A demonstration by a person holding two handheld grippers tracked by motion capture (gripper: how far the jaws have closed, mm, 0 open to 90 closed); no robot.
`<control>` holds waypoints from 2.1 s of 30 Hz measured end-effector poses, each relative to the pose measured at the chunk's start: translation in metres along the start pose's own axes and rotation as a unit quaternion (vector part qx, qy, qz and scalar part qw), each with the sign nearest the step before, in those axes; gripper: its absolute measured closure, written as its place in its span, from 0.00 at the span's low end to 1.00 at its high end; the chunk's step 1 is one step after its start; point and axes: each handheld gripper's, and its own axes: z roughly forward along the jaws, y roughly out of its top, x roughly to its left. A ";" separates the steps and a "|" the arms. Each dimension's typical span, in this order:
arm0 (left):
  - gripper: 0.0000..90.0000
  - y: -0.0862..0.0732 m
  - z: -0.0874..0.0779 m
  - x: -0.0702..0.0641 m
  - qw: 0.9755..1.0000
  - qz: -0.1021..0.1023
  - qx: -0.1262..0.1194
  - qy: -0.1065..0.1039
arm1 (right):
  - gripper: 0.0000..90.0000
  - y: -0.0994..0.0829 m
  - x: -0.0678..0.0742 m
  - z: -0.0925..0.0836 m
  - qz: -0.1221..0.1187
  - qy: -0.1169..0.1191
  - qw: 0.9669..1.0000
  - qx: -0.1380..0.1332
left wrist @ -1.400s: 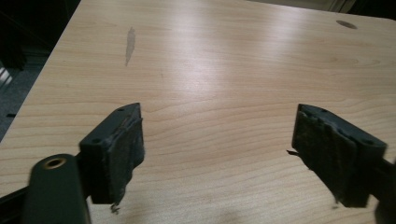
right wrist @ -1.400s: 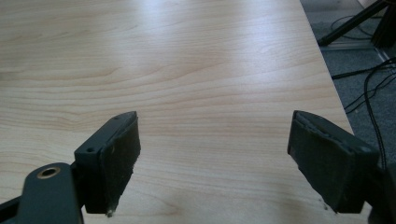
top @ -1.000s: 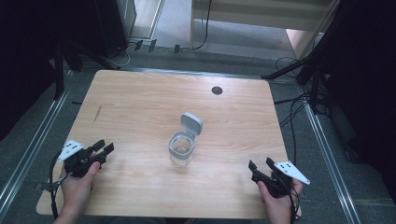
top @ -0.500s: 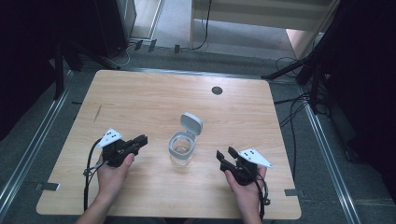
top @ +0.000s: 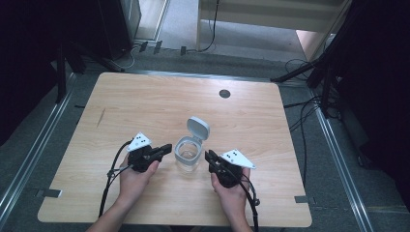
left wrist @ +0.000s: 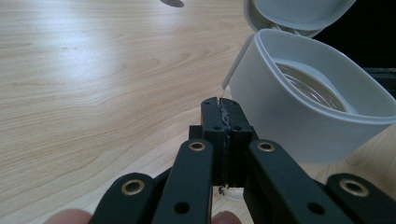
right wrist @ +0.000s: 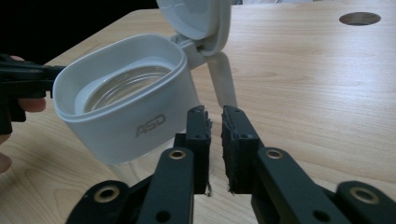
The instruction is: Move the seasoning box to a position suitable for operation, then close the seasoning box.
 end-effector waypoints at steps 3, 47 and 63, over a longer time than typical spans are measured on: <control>1.00 0.000 0.002 -0.004 1.000 0.004 0.001 -0.009 | 1.00 0.000 0.004 -0.002 -0.002 -0.006 1.000 -0.011; 0.16 -0.059 -0.130 0.106 0.988 -0.067 -0.056 0.126 | 0.96 0.059 -0.042 0.021 0.006 -0.011 1.000 -0.011; 0.16 -0.063 -0.124 0.111 0.987 -0.088 -0.045 0.126 | 0.96 0.103 -0.042 0.048 -0.006 0.014 1.000 -0.016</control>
